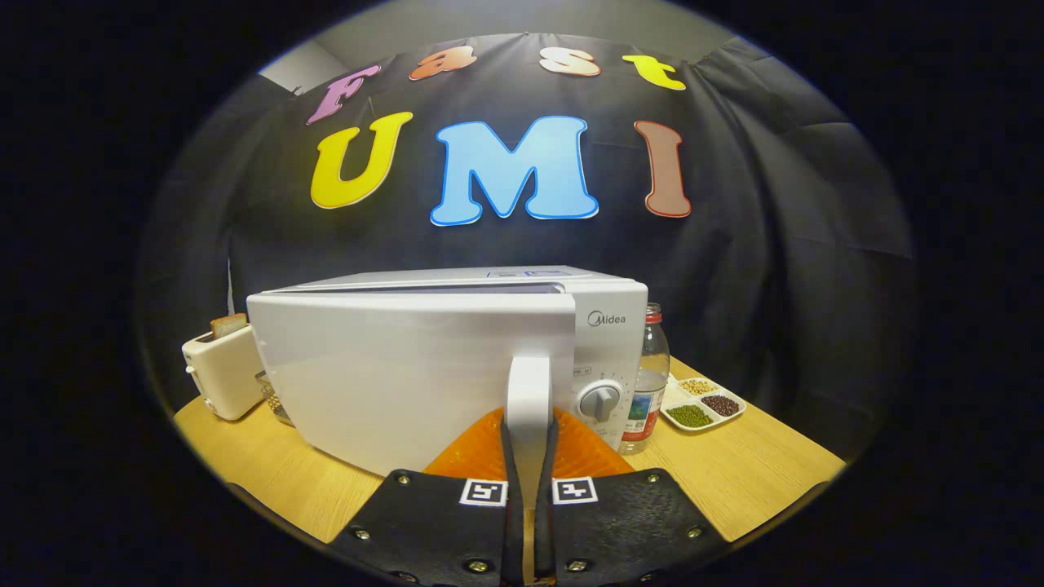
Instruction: Open the microwave, put the food inside, and close the microwave door.
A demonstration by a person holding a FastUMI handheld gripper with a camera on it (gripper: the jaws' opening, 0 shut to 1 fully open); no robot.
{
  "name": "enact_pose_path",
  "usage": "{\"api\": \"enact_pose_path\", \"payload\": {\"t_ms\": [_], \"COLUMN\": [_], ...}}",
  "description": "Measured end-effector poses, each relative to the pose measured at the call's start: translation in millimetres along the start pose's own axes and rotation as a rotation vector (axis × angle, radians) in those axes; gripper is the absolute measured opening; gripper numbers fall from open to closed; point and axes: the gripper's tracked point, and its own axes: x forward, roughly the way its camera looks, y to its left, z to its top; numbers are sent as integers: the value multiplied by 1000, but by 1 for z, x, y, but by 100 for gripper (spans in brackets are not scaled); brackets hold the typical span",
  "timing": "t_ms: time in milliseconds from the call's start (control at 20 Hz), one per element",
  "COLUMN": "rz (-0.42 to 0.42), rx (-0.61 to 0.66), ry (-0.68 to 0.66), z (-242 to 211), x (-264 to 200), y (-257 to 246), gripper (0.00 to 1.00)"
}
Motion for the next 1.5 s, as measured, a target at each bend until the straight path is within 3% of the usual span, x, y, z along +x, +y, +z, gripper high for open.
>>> {"api": "enact_pose_path", "payload": {"t_ms": [450, 900, 1050, 1400, 1500], "rz": [36, 151, 174, 236, 195], "rx": [-9, -28, -61, 13, -5], "ry": [-16, -59, -93, -116, -134], "z": [-17, -31, -35, -42, -42], "x": [-85, -160, -176, -202, -208], "y": [44, 125, 152, 234, 248], "gripper": [6, 5, 5, 5, 5]}}
